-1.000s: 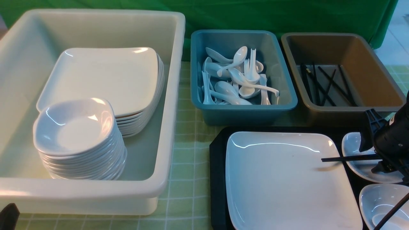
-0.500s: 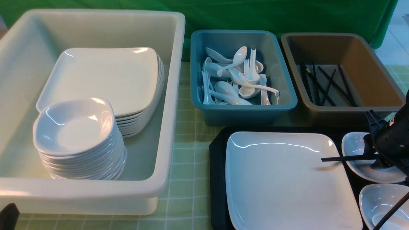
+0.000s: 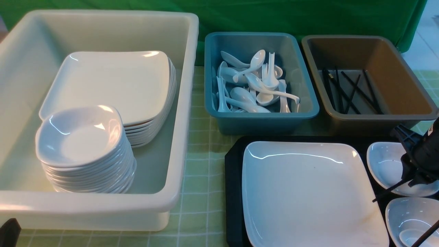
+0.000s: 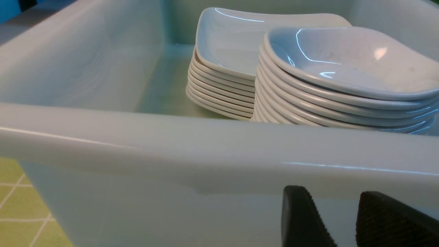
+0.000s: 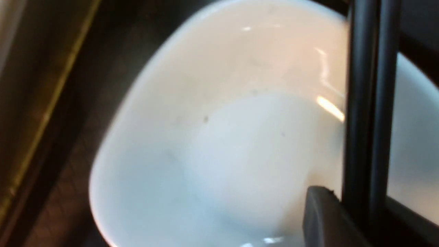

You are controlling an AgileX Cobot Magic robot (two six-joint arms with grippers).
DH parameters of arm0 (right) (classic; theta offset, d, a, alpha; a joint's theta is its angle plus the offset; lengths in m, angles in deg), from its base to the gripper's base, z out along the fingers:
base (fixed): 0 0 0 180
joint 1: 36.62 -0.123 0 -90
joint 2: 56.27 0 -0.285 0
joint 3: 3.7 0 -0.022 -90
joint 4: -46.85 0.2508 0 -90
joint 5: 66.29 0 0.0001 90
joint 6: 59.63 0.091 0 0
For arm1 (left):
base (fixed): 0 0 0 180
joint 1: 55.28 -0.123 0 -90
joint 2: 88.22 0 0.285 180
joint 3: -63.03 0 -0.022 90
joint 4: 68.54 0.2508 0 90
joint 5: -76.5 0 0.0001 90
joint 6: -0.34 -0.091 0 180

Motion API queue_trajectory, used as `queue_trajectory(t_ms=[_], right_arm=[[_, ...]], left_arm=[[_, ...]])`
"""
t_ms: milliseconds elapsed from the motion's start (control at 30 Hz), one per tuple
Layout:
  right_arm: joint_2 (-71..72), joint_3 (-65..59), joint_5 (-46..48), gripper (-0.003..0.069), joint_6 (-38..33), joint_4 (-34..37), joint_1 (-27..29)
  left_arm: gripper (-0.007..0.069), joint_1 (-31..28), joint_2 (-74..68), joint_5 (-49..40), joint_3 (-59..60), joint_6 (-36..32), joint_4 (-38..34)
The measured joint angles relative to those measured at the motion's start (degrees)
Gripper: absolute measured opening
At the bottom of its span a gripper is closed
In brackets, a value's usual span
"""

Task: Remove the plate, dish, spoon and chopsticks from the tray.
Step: Use the right arm to grab a pair of chopsticks from the plate, then use the right arm to put the chopsticks into the small storage box on the right

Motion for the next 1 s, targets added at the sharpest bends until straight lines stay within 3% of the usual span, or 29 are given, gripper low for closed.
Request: queue_trajectory(t_ms=[400, 1000], right_arm=[[7.68, 0.0, 3.23, 0.003, -17.13, -0.54, 0.0], [8.84, 1.5, 11.07, 0.0029, -27.28, -0.72, 0.0]], left_arm=[[0.0225, 0.0, 0.0, 0.0, 0.0, 0.0, 0.0], [0.0225, 0.0, 0.0, 0.0, 0.0, 0.0, 0.0]])
